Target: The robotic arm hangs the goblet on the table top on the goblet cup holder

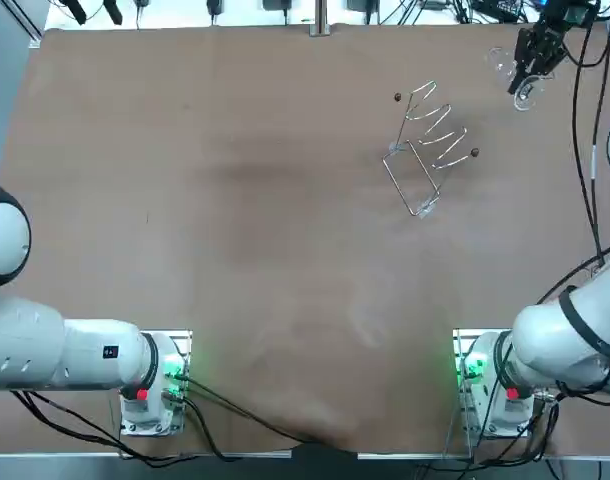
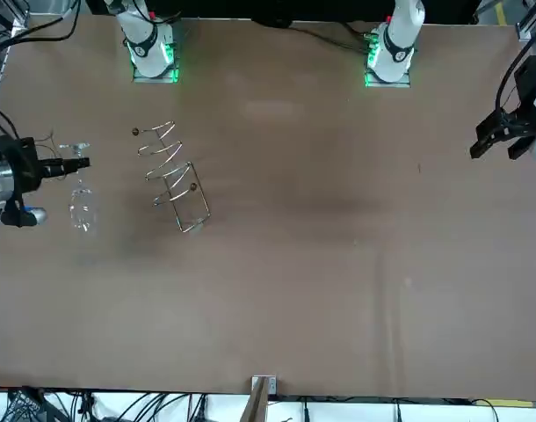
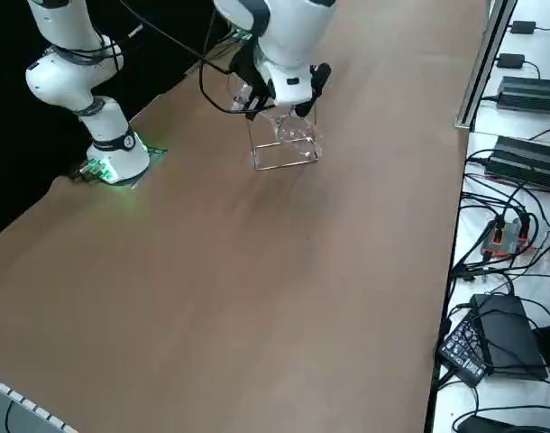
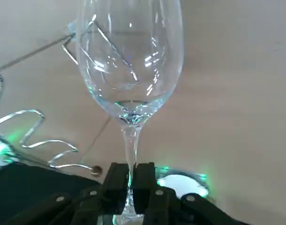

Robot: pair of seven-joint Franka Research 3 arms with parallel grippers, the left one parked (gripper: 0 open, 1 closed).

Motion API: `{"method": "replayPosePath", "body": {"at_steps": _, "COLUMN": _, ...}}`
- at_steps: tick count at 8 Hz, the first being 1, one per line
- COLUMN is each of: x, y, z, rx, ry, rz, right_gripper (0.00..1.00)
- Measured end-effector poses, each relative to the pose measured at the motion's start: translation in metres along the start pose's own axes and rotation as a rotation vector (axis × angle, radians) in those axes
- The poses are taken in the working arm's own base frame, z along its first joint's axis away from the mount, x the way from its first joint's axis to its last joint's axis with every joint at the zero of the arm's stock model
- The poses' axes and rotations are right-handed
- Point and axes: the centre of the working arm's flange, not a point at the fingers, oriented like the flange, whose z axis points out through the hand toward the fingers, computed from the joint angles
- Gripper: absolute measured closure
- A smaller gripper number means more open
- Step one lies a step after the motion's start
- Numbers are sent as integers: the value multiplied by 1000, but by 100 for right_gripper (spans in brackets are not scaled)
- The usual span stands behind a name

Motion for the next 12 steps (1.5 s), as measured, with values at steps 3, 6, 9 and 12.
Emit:
{"method": "replayPosePath", "body": {"at_steps": 3, "x": 8, "y": 6, "z": -2, "rx": 167, "ry": -29, "rz": 103, "right_gripper": 89}}
{"method": "replayPosePath", "body": {"at_steps": 6, "x": 16, "y": 13, "z": -1, "rx": 289, "ry": -57, "rz": 202, "right_gripper": 89}}
{"method": "replayPosePath", "body": {"at_steps": 9, "x": 25, "y": 9, "z": 7, "rx": 328, "ry": -97, "rz": 286, "right_gripper": 89}}
{"method": "replayPosePath", "body": {"at_steps": 12, "x": 32, "y": -8, "z": 12, "rx": 398, "ry": -142, "rz": 348, "right_gripper": 89}}
